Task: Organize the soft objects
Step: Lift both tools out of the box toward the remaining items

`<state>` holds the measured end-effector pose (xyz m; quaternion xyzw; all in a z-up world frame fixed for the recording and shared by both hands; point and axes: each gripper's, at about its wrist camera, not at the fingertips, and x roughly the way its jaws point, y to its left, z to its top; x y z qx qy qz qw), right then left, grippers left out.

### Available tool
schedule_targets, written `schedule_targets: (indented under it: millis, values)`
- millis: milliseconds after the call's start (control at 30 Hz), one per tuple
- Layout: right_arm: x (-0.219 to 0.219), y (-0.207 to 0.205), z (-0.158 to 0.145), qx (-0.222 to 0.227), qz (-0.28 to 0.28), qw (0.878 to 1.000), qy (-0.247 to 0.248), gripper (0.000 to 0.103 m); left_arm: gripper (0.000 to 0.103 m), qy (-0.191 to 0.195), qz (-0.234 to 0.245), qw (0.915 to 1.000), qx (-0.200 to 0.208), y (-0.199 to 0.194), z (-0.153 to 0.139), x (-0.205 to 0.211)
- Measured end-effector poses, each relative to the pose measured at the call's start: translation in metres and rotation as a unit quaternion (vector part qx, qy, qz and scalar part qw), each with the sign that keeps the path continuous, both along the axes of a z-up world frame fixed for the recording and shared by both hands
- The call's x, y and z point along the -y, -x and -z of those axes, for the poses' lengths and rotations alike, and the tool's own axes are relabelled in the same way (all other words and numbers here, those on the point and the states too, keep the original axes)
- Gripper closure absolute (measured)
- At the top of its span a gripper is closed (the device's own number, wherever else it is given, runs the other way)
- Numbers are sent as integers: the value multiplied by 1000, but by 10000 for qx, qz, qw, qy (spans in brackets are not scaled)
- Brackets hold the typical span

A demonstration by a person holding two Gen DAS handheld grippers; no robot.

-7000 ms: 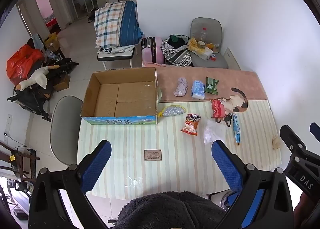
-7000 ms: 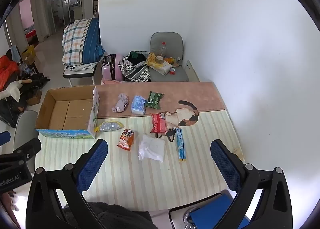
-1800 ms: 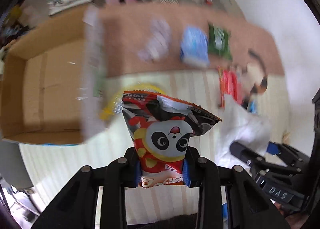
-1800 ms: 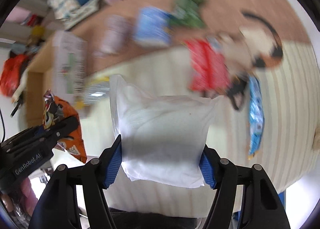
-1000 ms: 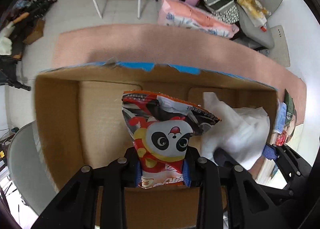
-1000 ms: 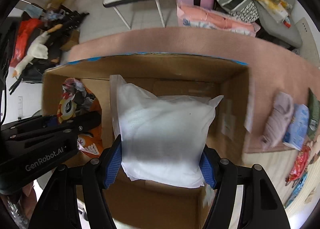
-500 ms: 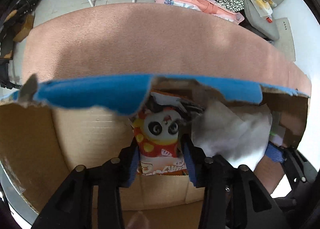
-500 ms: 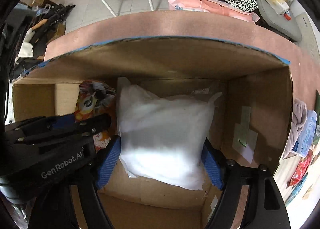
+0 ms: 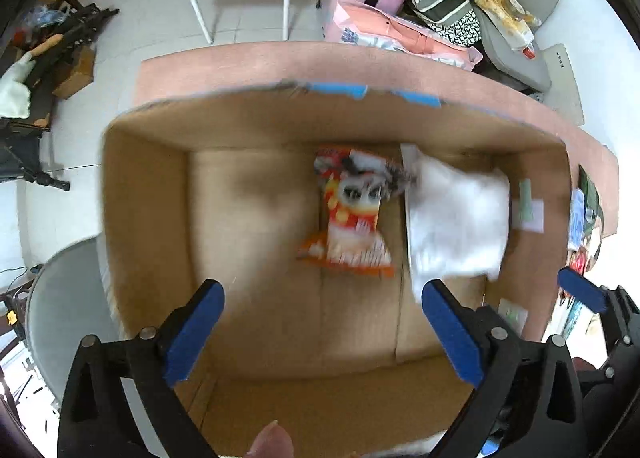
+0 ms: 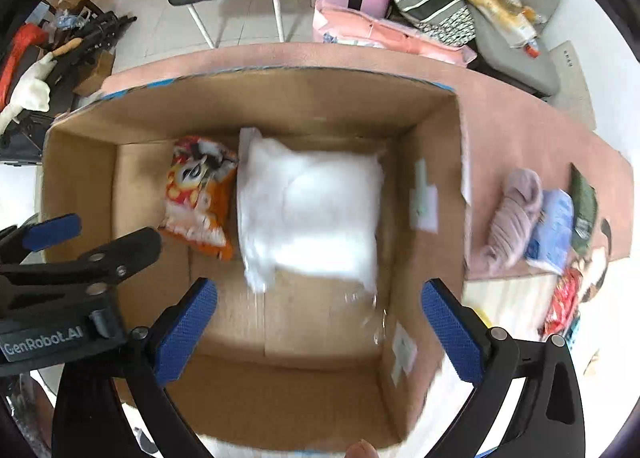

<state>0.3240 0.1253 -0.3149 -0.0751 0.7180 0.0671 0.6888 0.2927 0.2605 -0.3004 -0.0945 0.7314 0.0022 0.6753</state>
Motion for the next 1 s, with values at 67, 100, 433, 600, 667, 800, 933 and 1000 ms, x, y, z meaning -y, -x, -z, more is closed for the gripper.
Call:
schedule_targets:
  millis: [67, 100, 433, 600, 667, 800, 933, 1000]
  values:
    - [4, 14, -14, 120, 21, 9999, -12, 0, 2, -112, 0, 9998, 148, 13, -11, 3]
    - [6, 22, -22, 180, 31, 9998, -41, 0, 2, -170, -10, 9996, 241, 21, -19, 4]
    - [24, 101, -101, 836, 115, 9958, -369, 0, 2, -245, -27, 9945, 1022, 90, -97, 15]
    - [34, 136, -135, 858, 136, 9940, -657, 0, 2, -265, 36, 9912, 1294, 119, -135, 20]
    - [35, 148, -146, 924, 112, 9929, -736, 0, 2, -301, 71, 9893, 1423, 129, -149, 23]
    - [38, 166, -166, 976, 76, 9903, -985, 0, 2, -248, 20, 9867, 1607, 146, -171, 25]
    - [41, 177, -180, 959, 31, 9879, -1219, 0, 0, -202, 63, 9835, 1798, 158, -187, 30]
    - [45, 181, -186, 1039, 29, 9863, -1279, 0, 0, -208, -5, 9827, 1840, 163, -192, 32]
